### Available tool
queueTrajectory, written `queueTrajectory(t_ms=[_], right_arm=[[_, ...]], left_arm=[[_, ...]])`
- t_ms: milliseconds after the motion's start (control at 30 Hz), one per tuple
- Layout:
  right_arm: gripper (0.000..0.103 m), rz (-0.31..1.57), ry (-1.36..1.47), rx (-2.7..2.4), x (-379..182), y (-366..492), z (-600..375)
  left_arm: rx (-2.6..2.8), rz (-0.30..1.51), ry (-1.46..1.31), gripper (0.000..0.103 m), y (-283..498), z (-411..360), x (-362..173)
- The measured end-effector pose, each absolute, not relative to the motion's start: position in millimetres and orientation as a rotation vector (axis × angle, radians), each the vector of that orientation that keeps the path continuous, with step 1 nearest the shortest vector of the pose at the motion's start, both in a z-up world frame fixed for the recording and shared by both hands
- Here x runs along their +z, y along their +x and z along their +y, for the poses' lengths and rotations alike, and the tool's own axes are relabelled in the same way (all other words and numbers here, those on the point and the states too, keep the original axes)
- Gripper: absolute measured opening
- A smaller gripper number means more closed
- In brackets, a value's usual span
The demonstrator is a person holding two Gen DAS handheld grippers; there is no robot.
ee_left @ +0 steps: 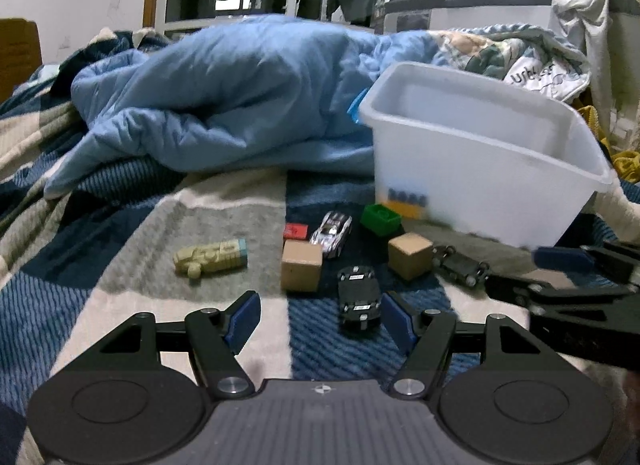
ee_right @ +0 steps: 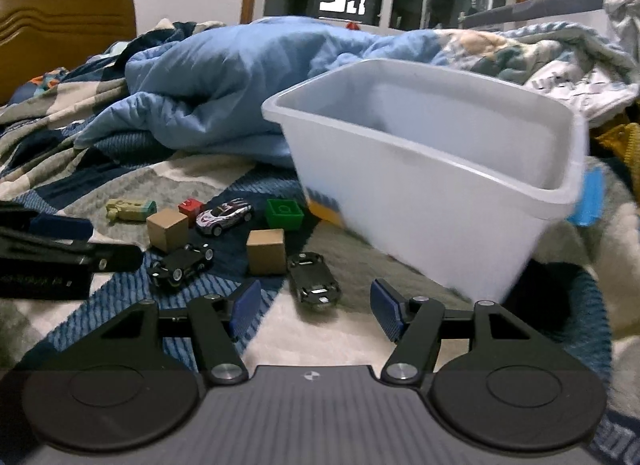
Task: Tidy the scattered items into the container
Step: 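Grasp a black toy car with the left tool while the right tool grasps another black car, then carry both black toy cars into the white bin and open both tools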
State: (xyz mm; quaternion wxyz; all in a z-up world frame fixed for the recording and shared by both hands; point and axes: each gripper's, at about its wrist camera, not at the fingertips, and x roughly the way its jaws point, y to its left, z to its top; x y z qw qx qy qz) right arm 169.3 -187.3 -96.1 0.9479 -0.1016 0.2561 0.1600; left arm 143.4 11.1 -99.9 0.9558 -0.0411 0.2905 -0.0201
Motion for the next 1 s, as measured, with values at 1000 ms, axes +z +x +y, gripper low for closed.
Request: queueTrajectory(t_ms=[1000], right_arm=[[0.033,0.688,-0.198,0.295,-111.0,193.5,-194.9]], left_arm=[[-0.165,0.735,-0.119,0.033,189.3,-14.7,-113.6]])
